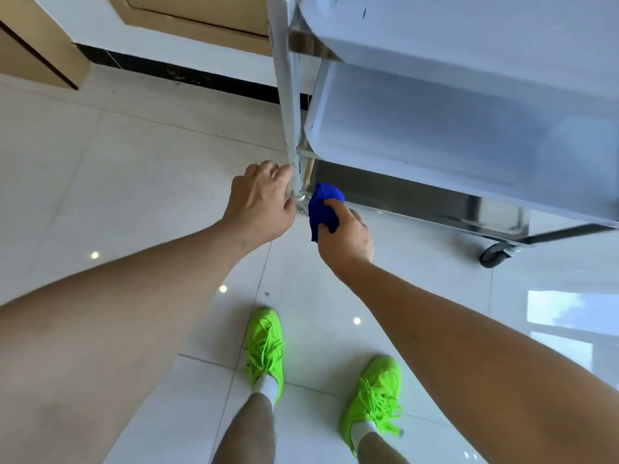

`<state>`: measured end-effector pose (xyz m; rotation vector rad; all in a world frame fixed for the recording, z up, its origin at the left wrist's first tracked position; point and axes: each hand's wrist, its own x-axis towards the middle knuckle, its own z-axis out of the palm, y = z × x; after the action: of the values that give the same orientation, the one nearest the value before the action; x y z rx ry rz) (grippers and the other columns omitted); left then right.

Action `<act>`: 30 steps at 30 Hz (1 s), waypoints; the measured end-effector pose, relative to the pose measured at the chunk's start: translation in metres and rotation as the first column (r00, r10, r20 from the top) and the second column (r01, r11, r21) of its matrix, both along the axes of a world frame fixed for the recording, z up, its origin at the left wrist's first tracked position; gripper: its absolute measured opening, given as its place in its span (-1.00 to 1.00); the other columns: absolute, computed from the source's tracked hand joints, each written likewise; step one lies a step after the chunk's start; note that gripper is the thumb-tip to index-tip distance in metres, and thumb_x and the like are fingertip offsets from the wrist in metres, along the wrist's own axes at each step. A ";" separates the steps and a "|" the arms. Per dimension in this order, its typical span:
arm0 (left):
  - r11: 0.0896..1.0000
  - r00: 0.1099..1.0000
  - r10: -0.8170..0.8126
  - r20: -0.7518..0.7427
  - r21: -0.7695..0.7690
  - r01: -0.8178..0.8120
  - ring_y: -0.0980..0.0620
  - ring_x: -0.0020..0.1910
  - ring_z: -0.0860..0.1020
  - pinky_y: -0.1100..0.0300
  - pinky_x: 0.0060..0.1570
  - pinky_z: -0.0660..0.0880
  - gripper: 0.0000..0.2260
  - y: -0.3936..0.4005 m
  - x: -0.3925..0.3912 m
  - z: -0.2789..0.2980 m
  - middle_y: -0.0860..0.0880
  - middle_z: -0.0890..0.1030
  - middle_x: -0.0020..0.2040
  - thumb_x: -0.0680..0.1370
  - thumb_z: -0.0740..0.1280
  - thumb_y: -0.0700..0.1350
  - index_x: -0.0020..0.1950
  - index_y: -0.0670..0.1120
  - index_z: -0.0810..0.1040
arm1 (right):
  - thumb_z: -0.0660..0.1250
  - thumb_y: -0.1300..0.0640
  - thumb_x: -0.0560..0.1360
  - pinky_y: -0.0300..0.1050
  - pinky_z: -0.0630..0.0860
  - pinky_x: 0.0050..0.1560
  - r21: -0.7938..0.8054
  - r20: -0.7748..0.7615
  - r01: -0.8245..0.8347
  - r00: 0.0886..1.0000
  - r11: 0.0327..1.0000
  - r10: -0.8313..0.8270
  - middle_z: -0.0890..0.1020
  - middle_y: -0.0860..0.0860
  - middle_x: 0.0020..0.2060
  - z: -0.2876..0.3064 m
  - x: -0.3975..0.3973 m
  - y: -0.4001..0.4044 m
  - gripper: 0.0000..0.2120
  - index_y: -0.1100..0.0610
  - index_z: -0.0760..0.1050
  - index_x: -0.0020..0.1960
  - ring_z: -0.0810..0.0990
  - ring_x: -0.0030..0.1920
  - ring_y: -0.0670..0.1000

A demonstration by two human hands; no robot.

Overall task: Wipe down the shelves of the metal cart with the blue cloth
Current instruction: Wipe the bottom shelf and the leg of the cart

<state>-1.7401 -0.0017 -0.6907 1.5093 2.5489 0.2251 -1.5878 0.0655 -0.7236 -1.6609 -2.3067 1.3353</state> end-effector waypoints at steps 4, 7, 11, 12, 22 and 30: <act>1.000 1.000 -0.025 0.014 -0.014 0.025 -0.18 0.21 0.44 -0.09 0.10 0.44 -0.56 0.008 0.011 0.062 -0.15 0.50 0.25 0.53 0.29 0.04 0.37 -0.06 0.37 | 0.24 0.14 0.51 -0.10 0.39 -0.12 0.053 -0.006 -0.004 1.000 0.999 0.004 0.51 -0.04 0.29 0.060 0.016 0.005 -0.51 -0.19 0.39 0.39 0.44 -0.04 0.01; 0.999 0.999 -0.028 0.026 -0.037 0.029 -0.16 0.24 0.42 -0.08 0.12 0.43 -0.56 0.011 0.020 0.107 -0.14 0.48 0.27 0.54 0.29 0.04 0.38 -0.06 0.37 | 0.25 0.15 0.51 -0.09 0.41 -0.10 0.056 -0.004 0.023 1.000 0.998 -0.023 0.50 -0.04 0.28 0.105 0.025 0.011 -0.50 -0.19 0.39 0.40 0.42 -0.03 -0.01; 0.998 0.999 -0.031 0.015 -0.046 0.032 -0.16 0.20 0.42 -0.04 0.08 0.40 -0.64 0.021 0.028 0.167 -0.13 0.48 0.23 0.53 0.29 0.04 0.29 -0.06 0.40 | 0.25 0.17 0.52 -0.09 0.41 -0.09 0.089 -0.028 0.059 0.998 0.994 -0.057 0.50 -0.03 0.27 0.165 0.038 0.020 -0.50 -0.18 0.38 0.41 0.44 -0.03 0.00; 0.999 1.000 -0.023 0.016 -0.040 0.024 -0.16 0.21 0.41 -0.04 0.08 0.41 -0.63 0.025 0.029 0.183 -0.13 0.48 0.23 0.54 0.29 0.04 0.29 -0.07 0.40 | 0.24 0.17 0.52 -0.11 0.39 -0.10 0.104 -0.039 0.072 0.997 0.992 -0.068 0.50 -0.04 0.27 0.181 0.041 0.023 -0.50 -0.18 0.38 0.41 0.44 -0.03 0.00; 0.987 0.996 0.057 0.068 0.148 -0.067 -0.17 0.28 0.40 -0.05 0.15 0.43 -0.54 0.101 0.058 0.335 -0.12 0.46 0.30 0.54 0.28 0.07 0.41 -0.04 0.36 | 0.19 0.17 0.55 -0.05 0.42 -0.15 0.210 -0.121 0.195 0.978 0.958 -0.172 0.46 -0.03 0.30 0.318 0.070 0.069 -0.52 -0.17 0.32 0.42 0.48 -0.08 0.06; 0.972 0.997 -0.013 0.072 0.234 -0.004 -0.17 0.35 0.35 -0.10 0.21 0.42 -0.51 0.155 0.110 0.444 -0.10 0.40 0.39 0.56 0.25 0.12 0.44 -0.02 0.31 | 0.17 0.16 0.57 -0.05 0.46 -0.15 0.306 -0.292 0.316 0.929 0.898 -0.227 0.45 -0.01 0.29 0.423 0.119 0.118 -0.53 -0.16 0.30 0.44 0.52 -0.06 0.07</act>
<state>-1.6304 0.1535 -0.2465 1.5521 2.5335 0.5879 -1.4687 0.1835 -0.3010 -1.5298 -1.9376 0.9472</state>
